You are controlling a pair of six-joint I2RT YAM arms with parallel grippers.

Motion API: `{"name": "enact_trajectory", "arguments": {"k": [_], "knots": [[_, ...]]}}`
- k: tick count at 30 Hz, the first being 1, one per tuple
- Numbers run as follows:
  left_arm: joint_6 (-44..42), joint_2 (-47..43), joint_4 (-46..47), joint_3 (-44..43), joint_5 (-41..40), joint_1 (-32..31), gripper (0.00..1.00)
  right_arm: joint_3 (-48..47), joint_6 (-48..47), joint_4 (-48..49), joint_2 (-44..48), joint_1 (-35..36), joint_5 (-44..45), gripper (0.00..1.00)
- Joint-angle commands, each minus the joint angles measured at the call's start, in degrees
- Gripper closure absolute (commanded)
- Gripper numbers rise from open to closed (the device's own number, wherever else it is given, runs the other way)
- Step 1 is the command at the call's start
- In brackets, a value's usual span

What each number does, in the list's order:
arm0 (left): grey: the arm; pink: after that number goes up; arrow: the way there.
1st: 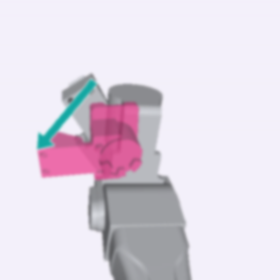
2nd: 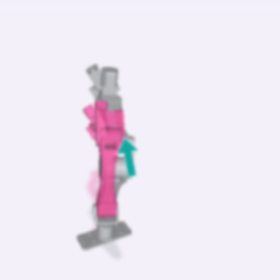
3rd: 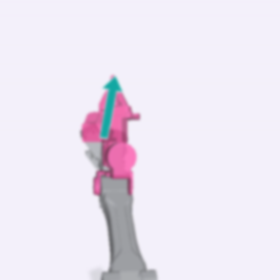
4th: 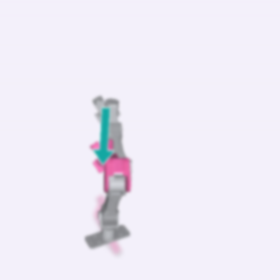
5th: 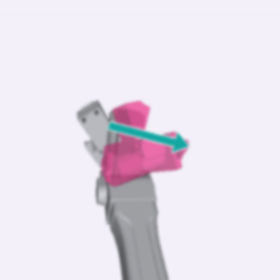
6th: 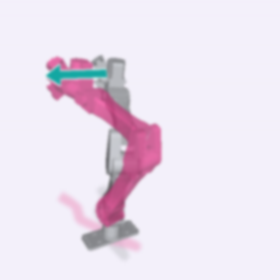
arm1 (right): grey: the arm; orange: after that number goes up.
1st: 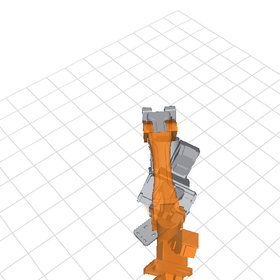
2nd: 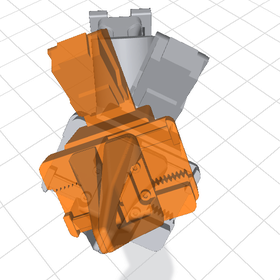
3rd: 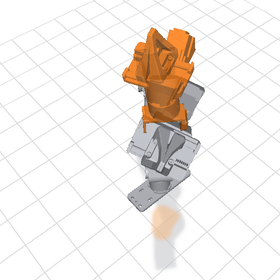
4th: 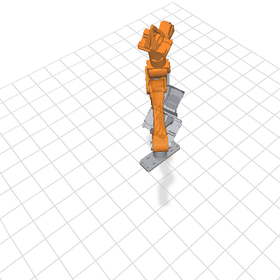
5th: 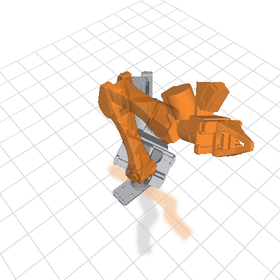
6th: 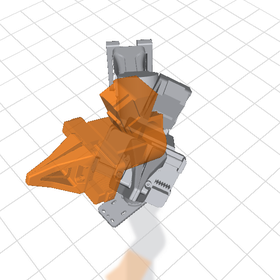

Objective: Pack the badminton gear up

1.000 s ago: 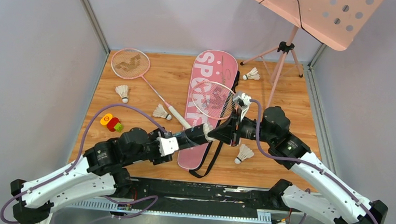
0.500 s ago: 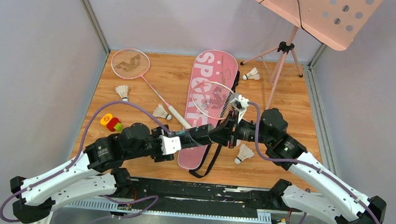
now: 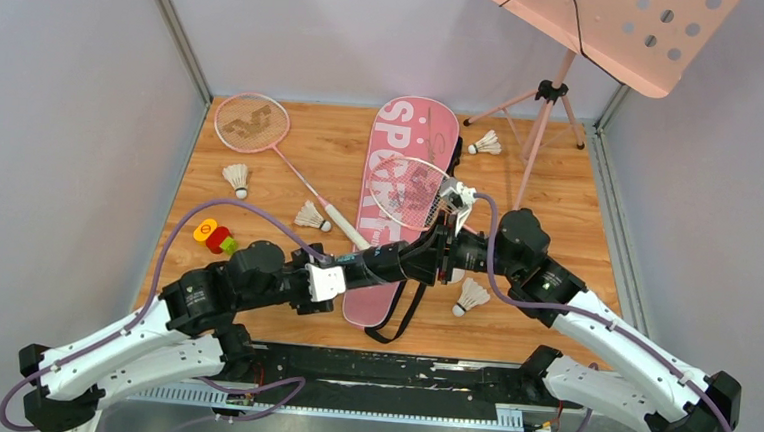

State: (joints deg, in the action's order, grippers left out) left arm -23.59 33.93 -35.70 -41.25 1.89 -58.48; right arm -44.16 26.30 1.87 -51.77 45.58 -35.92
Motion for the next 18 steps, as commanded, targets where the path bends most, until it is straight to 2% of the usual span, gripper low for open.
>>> {"name": "enact_trajectory", "arguments": {"k": [1, 6, 10, 14, 18], "knots": [[-0.7, -1.7, 3.6, 0.8, 0.6, 0.0, 0.54, -1.1, 1.3, -1.5, 1.3, 0.1, 3.7, 0.65], [0.1, -4.2, 3.5, 2.1, 0.1, 0.0, 0.54, -0.6, 0.7, -8.5, 5.7, 0.1, 9.1, 0.54], [0.3, -5.9, 3.5, 2.3, -1.0, -0.1, 0.54, 0.0, -0.1, -12.8, 10.7, 0.0, 14.4, 0.53], [0.6, -7.4, 3.5, 2.5, -1.7, 0.0, 0.54, 1.9, -0.4, -16.3, 15.8, 0.0, 24.2, 0.54], [0.7, -8.0, 3.5, 2.7, -1.8, 0.0, 0.53, 3.2, -0.1, -20.2, 16.8, 0.0, 30.1, 0.54]]}}
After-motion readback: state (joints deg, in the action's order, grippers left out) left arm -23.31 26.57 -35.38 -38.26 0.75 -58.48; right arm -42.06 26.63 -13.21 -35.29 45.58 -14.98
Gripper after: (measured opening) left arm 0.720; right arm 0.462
